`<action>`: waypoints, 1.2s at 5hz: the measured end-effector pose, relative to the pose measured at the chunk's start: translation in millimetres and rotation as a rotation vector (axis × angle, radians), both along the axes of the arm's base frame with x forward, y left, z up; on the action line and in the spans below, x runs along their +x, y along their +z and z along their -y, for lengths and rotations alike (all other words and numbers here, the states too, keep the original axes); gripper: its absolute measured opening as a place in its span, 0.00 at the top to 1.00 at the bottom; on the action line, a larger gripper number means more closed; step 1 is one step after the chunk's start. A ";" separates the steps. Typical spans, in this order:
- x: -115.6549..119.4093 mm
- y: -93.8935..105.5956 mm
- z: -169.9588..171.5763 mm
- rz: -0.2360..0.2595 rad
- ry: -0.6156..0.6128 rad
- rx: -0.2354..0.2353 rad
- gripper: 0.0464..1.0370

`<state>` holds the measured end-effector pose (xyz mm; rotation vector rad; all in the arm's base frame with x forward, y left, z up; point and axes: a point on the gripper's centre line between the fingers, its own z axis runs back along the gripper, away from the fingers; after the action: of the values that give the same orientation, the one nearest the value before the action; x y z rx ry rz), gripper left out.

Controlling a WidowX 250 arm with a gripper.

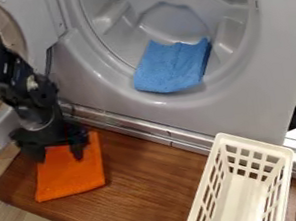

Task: Move the orange cloth to the right side of the floor

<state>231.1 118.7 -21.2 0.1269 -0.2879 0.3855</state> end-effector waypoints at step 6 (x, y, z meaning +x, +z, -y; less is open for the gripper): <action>-2.7 -56.0 1.8 -0.079 0.033 -0.063 0.04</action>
<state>228.5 116.9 -77.2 0.0848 -0.1961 0.4209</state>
